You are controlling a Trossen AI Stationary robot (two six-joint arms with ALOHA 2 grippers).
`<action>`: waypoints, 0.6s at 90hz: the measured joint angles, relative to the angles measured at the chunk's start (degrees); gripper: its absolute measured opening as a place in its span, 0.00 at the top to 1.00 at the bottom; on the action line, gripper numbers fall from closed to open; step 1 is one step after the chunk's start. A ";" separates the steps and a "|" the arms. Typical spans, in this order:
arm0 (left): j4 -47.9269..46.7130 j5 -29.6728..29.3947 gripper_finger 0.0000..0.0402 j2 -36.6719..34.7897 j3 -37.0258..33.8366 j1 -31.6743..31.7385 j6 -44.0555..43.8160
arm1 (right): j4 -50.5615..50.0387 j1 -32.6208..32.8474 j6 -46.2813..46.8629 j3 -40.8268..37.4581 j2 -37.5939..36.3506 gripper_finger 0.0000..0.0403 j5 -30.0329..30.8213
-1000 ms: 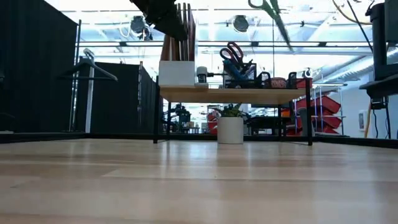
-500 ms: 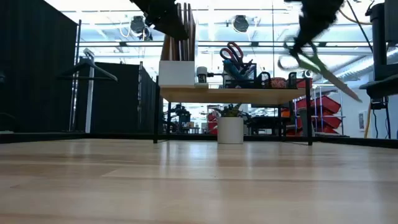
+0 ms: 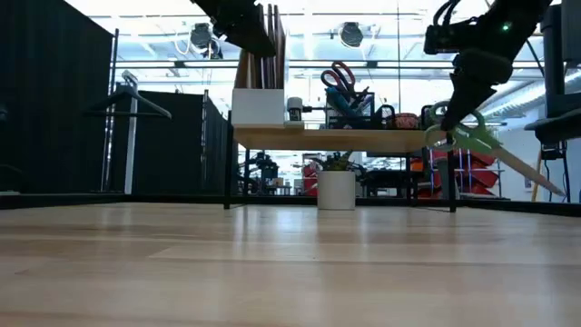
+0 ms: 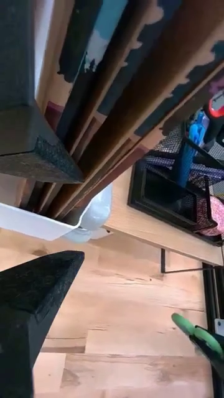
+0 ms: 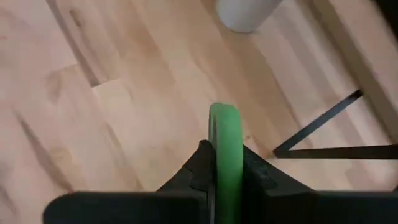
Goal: Stock shelves
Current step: Remove the green scissors from the desk organizer
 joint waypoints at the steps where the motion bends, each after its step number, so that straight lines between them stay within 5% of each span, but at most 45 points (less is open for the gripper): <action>1: 0.01 0.17 0.56 0.00 0.00 0.00 0.01 | -0.01 0.00 0.00 0.00 0.00 0.95 -0.18; 27: 0.15 1.02 0.56 0.00 0.00 0.00 -0.02 | 0.73 -0.02 4.24 0.00 0.00 0.90 -1.86; 54: -0.17 1.05 0.56 -0.02 0.02 -0.29 -1.95 | 1.15 -0.02 1.53 0.00 0.00 0.59 -4.41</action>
